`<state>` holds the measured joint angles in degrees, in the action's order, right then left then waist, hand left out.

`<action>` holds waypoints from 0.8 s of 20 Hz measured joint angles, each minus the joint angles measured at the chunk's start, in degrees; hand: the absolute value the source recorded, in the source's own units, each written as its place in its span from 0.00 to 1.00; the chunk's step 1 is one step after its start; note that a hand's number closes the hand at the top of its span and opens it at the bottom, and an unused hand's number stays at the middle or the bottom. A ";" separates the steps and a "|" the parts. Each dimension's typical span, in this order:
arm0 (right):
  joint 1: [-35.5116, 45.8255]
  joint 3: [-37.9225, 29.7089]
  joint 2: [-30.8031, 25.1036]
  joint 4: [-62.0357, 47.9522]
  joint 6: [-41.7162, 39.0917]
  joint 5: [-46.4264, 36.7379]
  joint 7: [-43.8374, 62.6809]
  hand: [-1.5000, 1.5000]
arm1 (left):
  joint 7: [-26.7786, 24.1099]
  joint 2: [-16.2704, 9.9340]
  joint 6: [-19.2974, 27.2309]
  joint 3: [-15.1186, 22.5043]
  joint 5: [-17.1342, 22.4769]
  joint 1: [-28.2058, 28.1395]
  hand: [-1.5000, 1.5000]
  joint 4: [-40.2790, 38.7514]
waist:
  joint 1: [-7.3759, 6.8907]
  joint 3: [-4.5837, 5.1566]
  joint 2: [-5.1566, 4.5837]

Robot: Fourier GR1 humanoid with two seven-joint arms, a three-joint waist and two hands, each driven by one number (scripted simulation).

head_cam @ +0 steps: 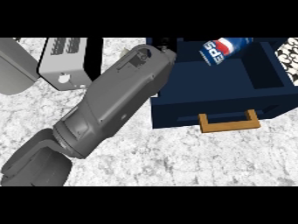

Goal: Pick up the can, place it into the drawer and close the drawer

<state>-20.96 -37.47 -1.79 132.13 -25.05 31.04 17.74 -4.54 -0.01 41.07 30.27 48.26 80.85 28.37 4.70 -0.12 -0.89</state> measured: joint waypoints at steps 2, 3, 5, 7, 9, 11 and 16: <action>0.70 0.00 -0.23 -0.38 0.00 -0.23 -0.19 0.00 | -0.57 0.00 1.18 1.23 1.01 -0.41 0.00 -0.28 | 0.15 -0.01 -0.06; 0.60 -0.11 -0.34 -0.14 -0.02 0.08 0.03 0.00 | -0.77 0.00 1.09 1.46 1.27 -0.28 0.00 -1.00 | 0.13 0.00 -0.07; 0.82 0.13 -0.32 -0.23 -0.07 -0.08 0.23 0.00 | -1.46 0.00 2.10 2.37 2.30 -0.64 0.00 -1.25 | 0.41 -0.01 -0.15; 1.57 0.48 -0.50 0.30 0.73 -0.61 1.00 0.00 | -2.14 0.00 2.74 2.89 3.31 -0.64 0.00 -1.45 | 0.36 0.01 -0.20; 2.32 0.51 -1.05 0.28 1.06 -0.73 1.41 0.00 | -3.01 0.01 3.41 3.57 4.17 -0.85 0.00 -1.70 | 0.43 0.00 -0.24; 2.05 0.56 -0.82 0.30 0.60 -0.63 1.21 0.00 | -3.53 0.01 3.36 3.84 4.98 -0.71 0.00 -2.47 | 0.60 0.01 -0.27; 3.46 0.34 -1.54 -0.47 0.73 -0.80 0.97 0.00 | -5.67 0.00 4.23 4.98 7.51 -1.54 0.00 -2.05 | 0.84 -0.01 -0.32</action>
<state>-17.50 -37.13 -3.33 131.66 -24.32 30.24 18.72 -10.22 -0.01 45.30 35.25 55.77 79.31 26.32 5.54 -0.12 -1.21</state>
